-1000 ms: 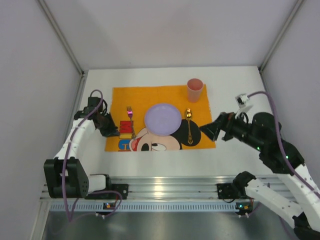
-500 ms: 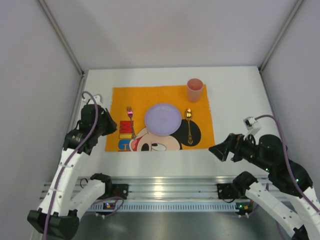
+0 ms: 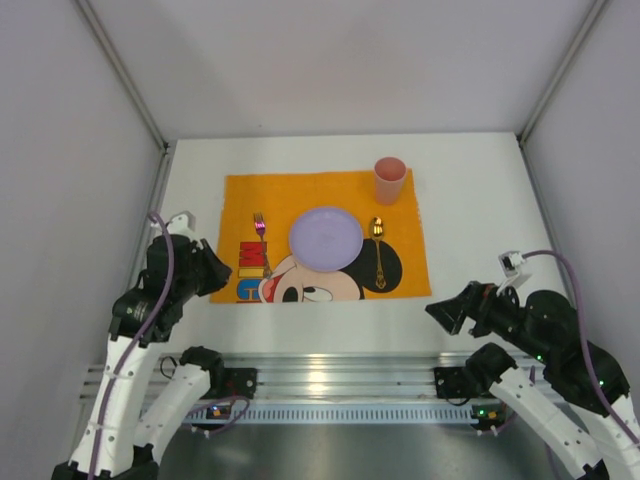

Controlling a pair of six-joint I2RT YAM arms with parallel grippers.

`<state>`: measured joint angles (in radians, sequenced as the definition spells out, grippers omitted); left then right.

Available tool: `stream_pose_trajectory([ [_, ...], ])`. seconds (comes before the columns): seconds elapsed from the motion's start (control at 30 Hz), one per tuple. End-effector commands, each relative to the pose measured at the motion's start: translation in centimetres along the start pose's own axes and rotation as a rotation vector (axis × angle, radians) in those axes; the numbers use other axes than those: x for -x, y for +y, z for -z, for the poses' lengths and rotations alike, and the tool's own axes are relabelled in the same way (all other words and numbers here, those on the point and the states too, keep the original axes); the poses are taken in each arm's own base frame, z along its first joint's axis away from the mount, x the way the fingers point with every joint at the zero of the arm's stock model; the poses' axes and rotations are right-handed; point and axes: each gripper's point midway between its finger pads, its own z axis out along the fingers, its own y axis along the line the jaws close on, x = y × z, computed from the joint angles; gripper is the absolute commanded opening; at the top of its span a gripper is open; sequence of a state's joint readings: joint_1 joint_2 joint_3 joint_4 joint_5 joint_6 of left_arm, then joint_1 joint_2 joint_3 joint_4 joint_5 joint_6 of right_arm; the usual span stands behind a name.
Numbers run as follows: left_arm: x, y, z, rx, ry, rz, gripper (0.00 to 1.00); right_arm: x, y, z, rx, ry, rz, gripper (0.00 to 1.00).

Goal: Set the dinner table for one person

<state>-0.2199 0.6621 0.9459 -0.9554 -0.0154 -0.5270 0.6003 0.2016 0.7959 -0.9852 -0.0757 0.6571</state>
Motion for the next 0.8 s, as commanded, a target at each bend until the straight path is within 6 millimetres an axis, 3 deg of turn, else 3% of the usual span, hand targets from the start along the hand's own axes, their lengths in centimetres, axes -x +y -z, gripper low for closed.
stream_pose_trajectory([
  [0.0,-1.1,0.2,0.7,0.001,0.03,0.015,0.2,0.1,0.5,0.3,0.031,-0.008,-0.004,1.0],
  [0.77,-1.2,0.8,0.6,0.014,-0.001,0.038,0.2,1.4,0.8,2.2,0.055,-0.108,-0.025,1.0],
])
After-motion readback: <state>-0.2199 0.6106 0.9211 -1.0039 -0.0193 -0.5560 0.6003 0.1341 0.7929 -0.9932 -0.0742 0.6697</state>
